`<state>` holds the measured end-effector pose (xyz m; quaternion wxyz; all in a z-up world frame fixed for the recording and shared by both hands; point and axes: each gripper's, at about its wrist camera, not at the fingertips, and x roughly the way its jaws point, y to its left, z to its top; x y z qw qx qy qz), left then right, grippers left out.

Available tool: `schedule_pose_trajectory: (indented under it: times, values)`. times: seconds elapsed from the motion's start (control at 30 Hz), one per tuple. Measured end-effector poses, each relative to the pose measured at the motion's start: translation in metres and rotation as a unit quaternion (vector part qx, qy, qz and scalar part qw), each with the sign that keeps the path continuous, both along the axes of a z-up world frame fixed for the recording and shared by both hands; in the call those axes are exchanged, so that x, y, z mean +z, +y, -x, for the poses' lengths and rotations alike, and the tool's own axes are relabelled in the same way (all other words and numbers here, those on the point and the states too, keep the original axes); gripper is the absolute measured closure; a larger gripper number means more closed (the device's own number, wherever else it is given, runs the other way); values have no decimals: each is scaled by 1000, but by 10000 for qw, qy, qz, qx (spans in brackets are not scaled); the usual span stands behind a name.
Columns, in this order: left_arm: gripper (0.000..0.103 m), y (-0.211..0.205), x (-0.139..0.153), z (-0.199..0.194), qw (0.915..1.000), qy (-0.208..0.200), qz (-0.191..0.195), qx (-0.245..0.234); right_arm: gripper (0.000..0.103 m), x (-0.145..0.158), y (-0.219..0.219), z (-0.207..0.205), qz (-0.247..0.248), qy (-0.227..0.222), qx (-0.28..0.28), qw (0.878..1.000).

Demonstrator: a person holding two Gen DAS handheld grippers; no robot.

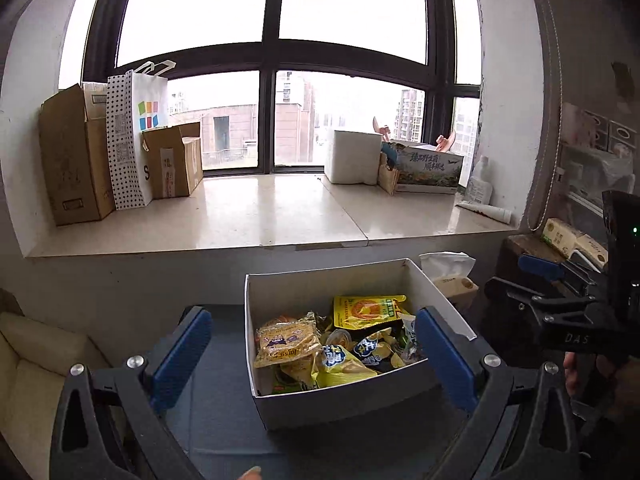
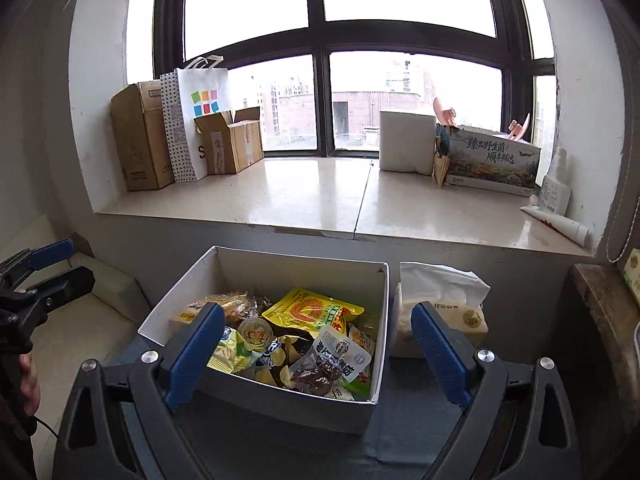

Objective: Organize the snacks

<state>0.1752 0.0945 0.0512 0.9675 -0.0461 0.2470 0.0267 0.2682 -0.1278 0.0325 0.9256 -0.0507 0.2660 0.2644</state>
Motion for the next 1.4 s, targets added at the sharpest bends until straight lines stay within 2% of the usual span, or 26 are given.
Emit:
schedule_pose_trajectory:
  times: [0.17,0.33,0.47,0.63,0.8,1.4]
  values:
    - [0,-6,5,40,9998,110,147,53,6,14,-16,38,-437,195,237,9986]
    - [0,-14,-3,84,9984,283,479,-107,6,9,-32,88,-438,354,299,9980]
    - [0,-31,-13,115,9987,428,239,-109,6,3,-40,128,-172,377,18,9991]
    - [0,-45,-29,138,9969,627,434,-205,6,-3,-53,164,-190,414,-227,9987]
    - [0,-60,-37,142,9959,816,305,-224,6,-2,-61,175,-241,483,-304,9981]
    - [0,-60,-28,144,9967,743,261,-215,6,-6,-60,177,-278,612,-215,9975]
